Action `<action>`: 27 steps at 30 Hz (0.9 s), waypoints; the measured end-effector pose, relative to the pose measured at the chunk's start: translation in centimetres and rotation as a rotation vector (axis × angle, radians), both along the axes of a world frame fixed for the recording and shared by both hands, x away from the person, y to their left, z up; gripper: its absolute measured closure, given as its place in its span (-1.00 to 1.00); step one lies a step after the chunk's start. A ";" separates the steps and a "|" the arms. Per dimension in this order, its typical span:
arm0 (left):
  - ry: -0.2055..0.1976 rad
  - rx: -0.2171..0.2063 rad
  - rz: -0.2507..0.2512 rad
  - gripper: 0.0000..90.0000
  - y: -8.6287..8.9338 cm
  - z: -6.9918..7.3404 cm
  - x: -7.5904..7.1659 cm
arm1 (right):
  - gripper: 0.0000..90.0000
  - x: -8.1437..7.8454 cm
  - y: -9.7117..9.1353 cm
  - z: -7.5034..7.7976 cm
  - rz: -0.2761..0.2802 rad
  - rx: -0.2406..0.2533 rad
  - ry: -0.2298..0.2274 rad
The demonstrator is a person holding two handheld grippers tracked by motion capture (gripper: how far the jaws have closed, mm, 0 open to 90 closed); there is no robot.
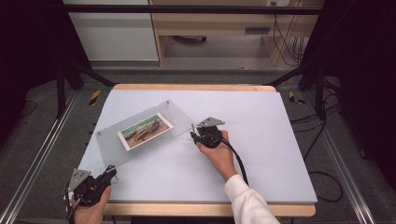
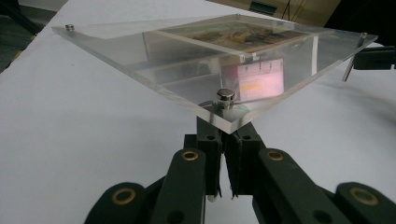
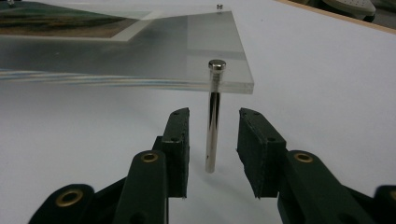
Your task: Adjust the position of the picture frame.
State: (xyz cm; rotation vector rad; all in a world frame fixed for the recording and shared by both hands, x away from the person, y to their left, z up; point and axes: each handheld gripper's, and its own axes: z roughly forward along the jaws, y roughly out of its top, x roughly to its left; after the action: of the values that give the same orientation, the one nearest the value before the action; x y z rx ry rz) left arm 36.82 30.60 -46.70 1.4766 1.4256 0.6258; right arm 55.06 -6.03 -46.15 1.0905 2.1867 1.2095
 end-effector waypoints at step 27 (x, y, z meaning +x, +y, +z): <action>-0.040 0.027 -0.001 0.86 -0.1 0.5 -0.2 | 0.88 1.8 0.7 0.3 0.019 0.109 -0.057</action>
State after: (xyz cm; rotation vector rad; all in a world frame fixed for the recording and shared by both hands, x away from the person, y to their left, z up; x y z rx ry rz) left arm 36.65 30.49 -46.16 1.4772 1.3903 0.6727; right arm 56.83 -5.37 -45.89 1.0659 2.1145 1.3655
